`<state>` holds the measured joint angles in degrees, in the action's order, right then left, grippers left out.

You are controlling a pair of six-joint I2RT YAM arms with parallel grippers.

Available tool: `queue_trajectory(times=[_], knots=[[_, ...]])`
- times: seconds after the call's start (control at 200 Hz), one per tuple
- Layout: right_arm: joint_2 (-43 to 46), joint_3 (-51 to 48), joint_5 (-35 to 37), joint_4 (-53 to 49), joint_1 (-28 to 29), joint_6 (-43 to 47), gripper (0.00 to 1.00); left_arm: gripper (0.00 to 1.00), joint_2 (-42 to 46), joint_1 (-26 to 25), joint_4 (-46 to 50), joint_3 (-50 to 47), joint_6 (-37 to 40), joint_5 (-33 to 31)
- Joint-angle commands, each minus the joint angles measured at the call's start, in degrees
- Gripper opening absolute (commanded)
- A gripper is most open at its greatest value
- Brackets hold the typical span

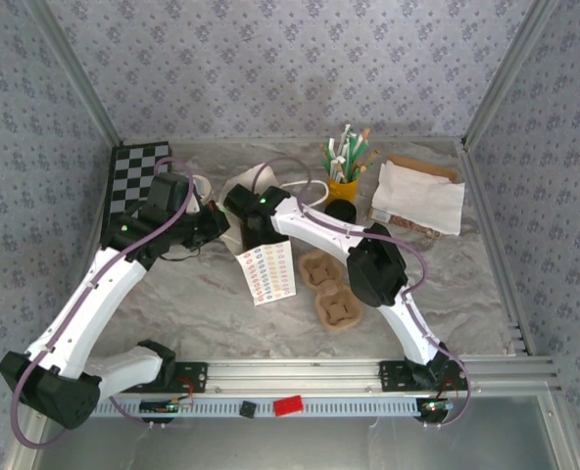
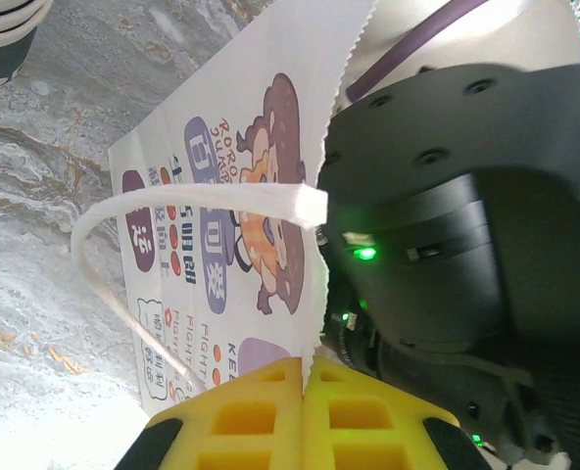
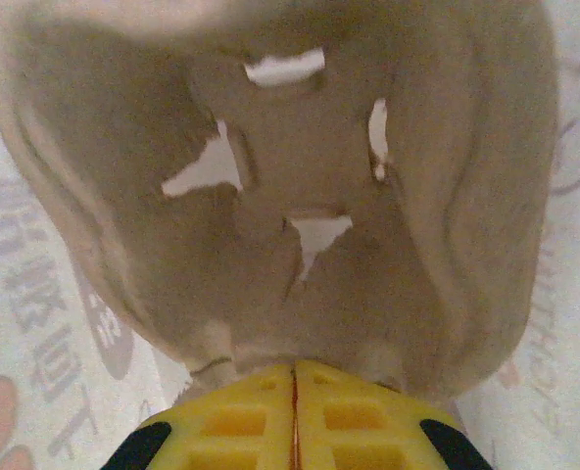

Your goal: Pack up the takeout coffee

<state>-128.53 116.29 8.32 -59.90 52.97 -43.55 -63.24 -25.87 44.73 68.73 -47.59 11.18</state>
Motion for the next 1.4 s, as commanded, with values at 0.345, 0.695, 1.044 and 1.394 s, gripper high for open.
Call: queue_trajectory(times=[0.345,0.695,1.044,1.394], knots=[[3.05,-3.01,-5.07,-0.41,2.76,-3.29,0.09,0.00,-0.04,0.20,-0.22,1.98,1.27,0.06],[1.57,-2.42,1.73,1.00,-0.01,-1.00,0.09,0.00,-0.37,0.12,-0.35,2.09,1.73,0.70],[1.58,-2.15,-0.51,1.86,1.61,-0.37,0.08,0.00,-0.83,0.14,-0.13,2.53,2.33,0.87],[5.11,1.89,2.16,0.04,1.15,0.57,0.09,0.00,-1.44,0.12,1.72,3.85,3.51,1.03]])
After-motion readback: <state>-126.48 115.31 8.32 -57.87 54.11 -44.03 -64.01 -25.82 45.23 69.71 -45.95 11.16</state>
